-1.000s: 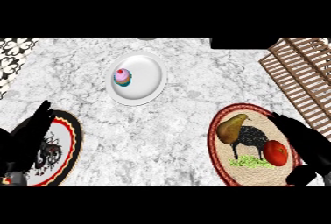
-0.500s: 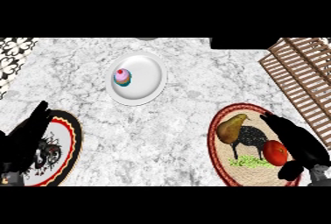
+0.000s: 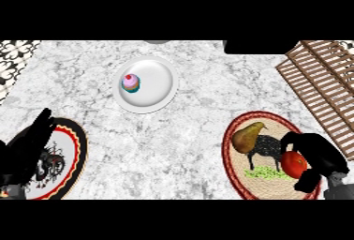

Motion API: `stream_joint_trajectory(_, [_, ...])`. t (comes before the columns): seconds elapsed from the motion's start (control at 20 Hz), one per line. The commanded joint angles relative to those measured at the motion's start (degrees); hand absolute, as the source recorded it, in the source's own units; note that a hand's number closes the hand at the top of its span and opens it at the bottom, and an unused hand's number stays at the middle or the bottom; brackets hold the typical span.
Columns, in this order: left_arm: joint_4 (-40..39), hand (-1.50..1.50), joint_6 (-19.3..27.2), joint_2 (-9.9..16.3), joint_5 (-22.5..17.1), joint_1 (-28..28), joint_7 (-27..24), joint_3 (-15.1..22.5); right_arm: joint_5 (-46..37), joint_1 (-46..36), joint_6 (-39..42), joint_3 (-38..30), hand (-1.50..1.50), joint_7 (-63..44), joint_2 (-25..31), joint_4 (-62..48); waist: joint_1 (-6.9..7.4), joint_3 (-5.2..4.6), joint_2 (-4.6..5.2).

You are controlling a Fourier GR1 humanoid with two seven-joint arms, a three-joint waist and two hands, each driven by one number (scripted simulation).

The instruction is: Pick the tomato from the placemat and place it in the tiered shelf

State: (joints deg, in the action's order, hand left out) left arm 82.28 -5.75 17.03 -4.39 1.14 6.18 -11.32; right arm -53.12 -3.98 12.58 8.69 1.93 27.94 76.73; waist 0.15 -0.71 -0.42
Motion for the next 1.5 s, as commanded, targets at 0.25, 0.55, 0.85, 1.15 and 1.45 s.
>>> stream_joint_trajectory(0.25, [-0.98, 0.0, 1.33, -1.38, 1.79, -2.36, 0.29, -0.49, -5.68, -0.66, -6.2, -0.37, 1.5, 2.57, -2.86, -1.4, -0.13, 0.71, 0.42])
stream_joint_trajectory(0.55, [0.98, 0.0, -0.56, -0.7, 0.81, 0.04, 1.02, -1.46, -1.43, 3.89, -5.7, -5.08, 1.5, 3.64, -2.0, 10.49, -0.3, 0.7, 0.32])
stream_joint_trajectory(0.85, [-0.27, 0.0, -0.92, -0.07, 1.08, -1.92, 0.15, -0.9, -7.17, -10.59, -8.1, -17.68, 1.5, -35.97, -12.3, 3.07, 1.22, 0.37, 0.87])
stream_joint_trajectory(1.15, [-0.21, 0.0, 0.38, -1.68, 1.95, -2.8, 2.67, 0.61, -18.01, -25.21, -8.29, -15.22, 1.5, -61.46, -20.62, 7.57, 1.33, 0.51, 0.22])
stream_joint_trajectory(1.45, [-1.47, 0.0, 0.32, -1.8, 3.21, -0.66, -2.0, 0.26, -21.83, -36.75, -6.62, -14.58, 1.5, -73.71, -26.77, 14.18, 0.35, 0.6, 0.17])
